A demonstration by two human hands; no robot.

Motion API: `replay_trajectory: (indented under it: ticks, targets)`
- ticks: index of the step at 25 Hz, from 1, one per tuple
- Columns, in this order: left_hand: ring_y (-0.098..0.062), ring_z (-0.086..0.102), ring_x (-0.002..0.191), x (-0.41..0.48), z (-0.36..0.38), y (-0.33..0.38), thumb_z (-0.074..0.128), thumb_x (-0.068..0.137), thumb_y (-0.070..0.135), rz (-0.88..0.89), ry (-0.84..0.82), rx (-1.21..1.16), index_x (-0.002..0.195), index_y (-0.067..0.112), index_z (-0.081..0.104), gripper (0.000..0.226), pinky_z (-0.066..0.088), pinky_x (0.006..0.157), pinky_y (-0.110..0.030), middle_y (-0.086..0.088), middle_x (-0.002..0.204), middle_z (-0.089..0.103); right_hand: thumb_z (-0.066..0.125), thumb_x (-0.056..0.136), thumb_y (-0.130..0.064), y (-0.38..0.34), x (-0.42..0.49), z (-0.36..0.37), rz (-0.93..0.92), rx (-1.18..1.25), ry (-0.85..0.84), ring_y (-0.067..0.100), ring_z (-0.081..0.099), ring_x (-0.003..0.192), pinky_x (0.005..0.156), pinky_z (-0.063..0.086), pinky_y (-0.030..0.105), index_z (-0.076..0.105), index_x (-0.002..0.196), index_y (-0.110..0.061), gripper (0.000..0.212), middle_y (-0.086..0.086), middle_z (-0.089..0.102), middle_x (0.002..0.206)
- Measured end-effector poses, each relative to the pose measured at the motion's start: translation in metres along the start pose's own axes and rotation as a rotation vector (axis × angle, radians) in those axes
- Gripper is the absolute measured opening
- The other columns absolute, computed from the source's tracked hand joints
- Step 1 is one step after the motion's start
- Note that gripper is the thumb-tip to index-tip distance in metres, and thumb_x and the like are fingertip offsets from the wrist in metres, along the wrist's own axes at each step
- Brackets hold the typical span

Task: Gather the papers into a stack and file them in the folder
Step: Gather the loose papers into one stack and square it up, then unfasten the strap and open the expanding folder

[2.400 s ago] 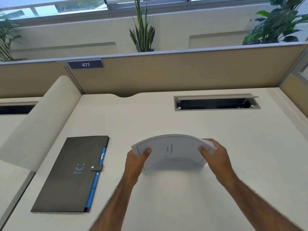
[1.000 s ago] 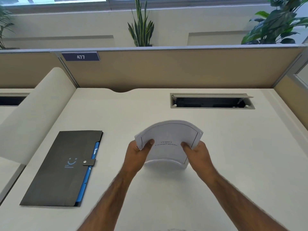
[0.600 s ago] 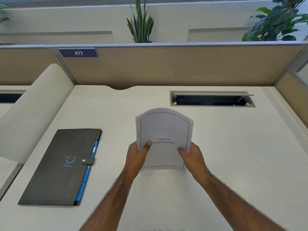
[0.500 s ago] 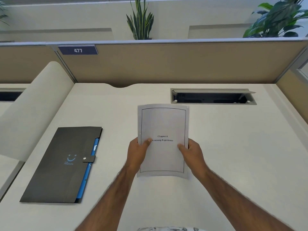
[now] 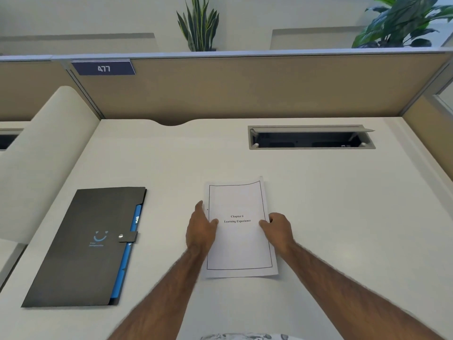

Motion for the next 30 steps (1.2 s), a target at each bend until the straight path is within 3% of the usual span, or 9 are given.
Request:
replay_trajectory:
  ticks: [3,6,8,10,15,17,20,25,30]
  targets:
    - [-0.032,0.053,0.123,-0.006,0.0,-0.004,0.064,0.094,0.033,0.069,0.054,0.187,0.159,0.021,0.021,0.079,0.052,0.089,-0.046,-0.009,0.14,0.044,0.061,0.086,-0.017,0.008,-0.003,-0.004,0.044,-0.062,0.055,0.021,0.033,0.055,0.052,0.029,0.032,0.034,0.063,-0.018,0.035,-0.002,0.036,0.059]
    - [-0.032,0.051,0.121,-0.007,-0.006,-0.008,0.064,0.094,0.033,0.143,0.052,0.249,0.158,0.018,0.025,0.077,0.049,0.094,-0.044,-0.011,0.136,0.043,0.061,0.091,-0.027,0.012,-0.015,-0.009,0.069,-0.161,0.137,0.029,0.062,0.079,0.069,0.048,0.034,0.058,0.086,-0.011,0.017,0.004,0.063,0.085]
    - [-0.031,0.051,0.121,-0.007,-0.02,-0.014,0.064,0.094,0.03,0.199,0.07,0.184,0.158,0.016,0.029,0.074,0.045,0.1,-0.041,-0.011,0.135,0.047,0.06,0.094,-0.03,0.008,-0.029,-0.007,0.007,-0.299,0.254,0.035,0.063,0.099,0.075,0.05,0.038,0.061,0.106,-0.01,0.024,0.011,0.062,0.105]
    - [-0.029,0.052,0.121,-0.004,-0.051,-0.025,0.065,0.095,0.026,0.237,0.148,0.082,0.155,0.014,0.037,0.067,0.041,0.104,-0.041,-0.011,0.133,0.052,0.059,0.095,-0.027,-0.004,-0.046,0.005,-0.122,-0.338,0.309,0.034,0.059,0.106,0.074,0.052,0.039,0.061,0.114,-0.011,0.025,0.012,0.058,0.112]
    - [-0.036,0.046,0.137,0.023,-0.177,-0.109,0.067,0.093,0.021,0.101,0.477,0.219,0.147,0.007,0.047,0.059,0.033,0.112,-0.052,-0.017,0.144,0.053,0.057,0.093,-0.021,-0.066,-0.08,0.094,-0.304,-0.155,-0.077,0.016,0.064,0.086,0.077,0.05,0.031,0.068,0.099,-0.017,0.013,-0.001,0.066,0.1]
    - [-0.042,0.04,0.142,0.032,-0.222,-0.157,0.067,0.093,0.025,-0.071,0.511,0.32,0.147,0.002,0.044,0.063,0.031,0.114,-0.057,-0.026,0.149,0.047,0.058,0.092,-0.022,-0.097,-0.094,0.137,-0.337,-0.13,-0.211,0.018,0.066,0.092,0.083,0.05,0.03,0.071,0.106,-0.016,0.02,-0.001,0.07,0.105]
    - [-0.05,0.046,0.132,0.037,-0.255,-0.204,0.068,0.09,0.029,-0.292,0.485,0.337,0.144,-0.003,0.044,0.066,0.038,0.108,-0.06,-0.033,0.141,0.05,0.057,0.095,-0.023,-0.133,-0.11,0.197,-0.395,-0.161,-0.368,0.021,0.064,0.112,0.094,0.046,0.027,0.066,0.127,-0.012,0.036,0.005,0.069,0.121]
    - [-0.051,0.052,0.12,0.042,-0.269,-0.221,0.063,0.088,0.029,-0.451,0.455,0.257,0.135,-0.003,0.05,0.059,0.044,0.1,-0.057,-0.032,0.133,0.052,0.056,0.095,-0.018,-0.167,-0.118,0.253,-0.267,-0.126,-0.475,0.026,0.054,0.131,0.11,0.043,0.033,0.051,0.144,-0.006,0.05,0.012,0.058,0.142]
    - [-0.049,0.048,0.127,0.055,-0.286,-0.232,0.057,0.092,0.029,-0.491,0.456,0.141,0.145,0.004,0.047,0.059,0.04,0.103,-0.057,-0.029,0.14,0.05,0.058,0.092,-0.015,-0.166,-0.113,0.267,-0.056,0.061,-0.476,0.029,0.064,0.118,0.099,0.055,0.04,0.05,0.143,-0.007,0.053,0.013,0.06,0.136]
Point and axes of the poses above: each hand's wrist, its own x-axis towards the middle knuckle, its own z-axis out of the palm, y = z × x, the point moved 4 cm from there along x, towards the middle knuckle
